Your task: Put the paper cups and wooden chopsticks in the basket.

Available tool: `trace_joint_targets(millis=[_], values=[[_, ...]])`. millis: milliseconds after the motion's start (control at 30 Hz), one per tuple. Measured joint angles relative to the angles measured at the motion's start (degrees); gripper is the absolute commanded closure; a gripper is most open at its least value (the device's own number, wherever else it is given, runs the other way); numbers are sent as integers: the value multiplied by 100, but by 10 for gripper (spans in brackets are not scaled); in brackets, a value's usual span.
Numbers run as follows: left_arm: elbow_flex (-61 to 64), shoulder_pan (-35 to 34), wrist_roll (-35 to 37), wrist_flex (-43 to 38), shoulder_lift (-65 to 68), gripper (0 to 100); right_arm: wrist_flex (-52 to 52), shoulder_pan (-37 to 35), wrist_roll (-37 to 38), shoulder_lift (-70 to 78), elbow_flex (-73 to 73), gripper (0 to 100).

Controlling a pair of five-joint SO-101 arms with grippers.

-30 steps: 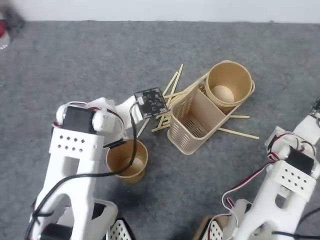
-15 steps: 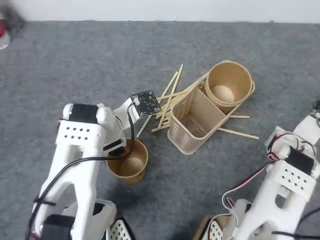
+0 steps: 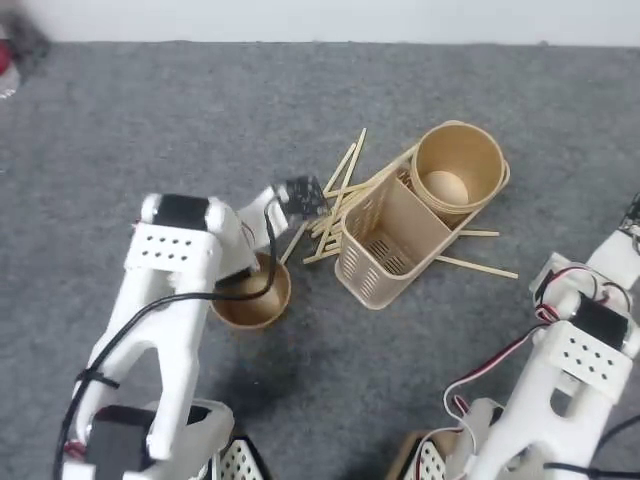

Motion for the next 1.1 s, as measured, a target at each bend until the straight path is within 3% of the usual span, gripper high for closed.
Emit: trace_joint_targets(millis=[200, 333, 433, 667, 833, 1100], values=[[-2268, 0, 70, 1371, -334, 991, 0, 0, 0, 0, 0, 992], [-3710, 202, 853, 1512, -659, 990, 0, 0, 0, 0, 0, 992], [-4519, 853, 1626, 1486, -738, 989, 0, 0, 0, 0, 0, 992], [-5266, 2453, 4343, -290, -747, 989, 0, 0, 0, 0, 0, 992], [-5301, 2910, 4615, -765, -510, 989, 0, 0, 0, 0, 0, 992], [-5310, 2989, 5327, -1345, 527, 988, 0, 0, 0, 0, 0, 992]])
